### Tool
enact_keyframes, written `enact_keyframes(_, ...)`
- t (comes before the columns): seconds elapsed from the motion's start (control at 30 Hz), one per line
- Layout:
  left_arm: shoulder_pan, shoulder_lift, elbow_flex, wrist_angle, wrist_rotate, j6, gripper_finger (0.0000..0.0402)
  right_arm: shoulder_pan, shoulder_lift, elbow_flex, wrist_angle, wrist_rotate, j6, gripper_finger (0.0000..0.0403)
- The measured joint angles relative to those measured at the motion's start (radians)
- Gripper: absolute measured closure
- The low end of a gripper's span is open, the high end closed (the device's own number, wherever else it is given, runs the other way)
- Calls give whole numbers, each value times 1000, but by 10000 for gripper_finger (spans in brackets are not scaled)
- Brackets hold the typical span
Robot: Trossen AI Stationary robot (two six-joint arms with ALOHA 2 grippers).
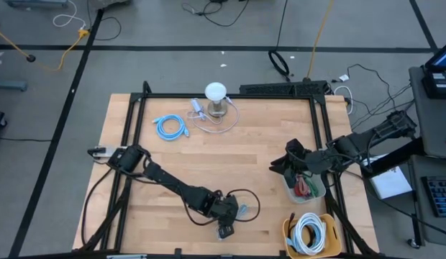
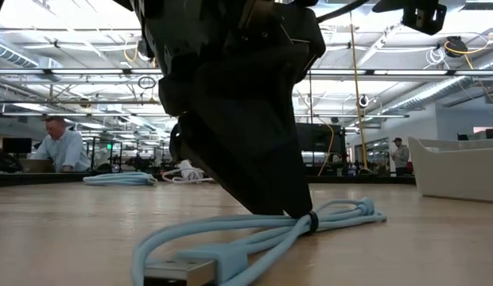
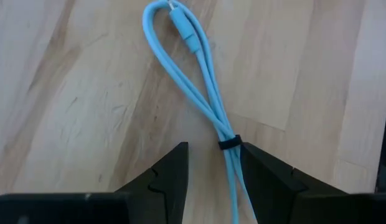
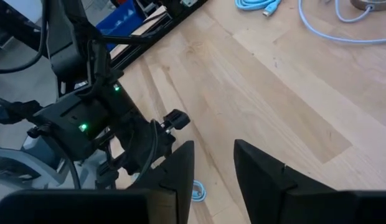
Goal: Pick & Place USB Port
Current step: Put the blue USB cable into the gray bin
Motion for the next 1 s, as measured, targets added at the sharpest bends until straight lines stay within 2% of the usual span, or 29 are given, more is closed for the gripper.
enact_keyframes(0.33, 16, -24, -4, 13, 51, -41, 254, 0, 0, 0, 3, 1, 0, 298)
enact_keyframes(0.63, 19, -19, -4, 102, 32, -66, 257, 0, 0, 0, -1, 1, -6, 298)
enact_keyframes(0.73, 25, -14, -4, 104, 28, -73, 284, 0, 0, 0, -1, 1, -13, 298)
enact_keyframes(0.9, 29, 12, -1, 120, 53, -72, 378, 0, 0, 0, 2, 1, -19, 298)
enact_keyframes(1.0, 28, 22, 0, 122, 76, -84, 391, 0, 0, 0, 4, 1, -23, 298)
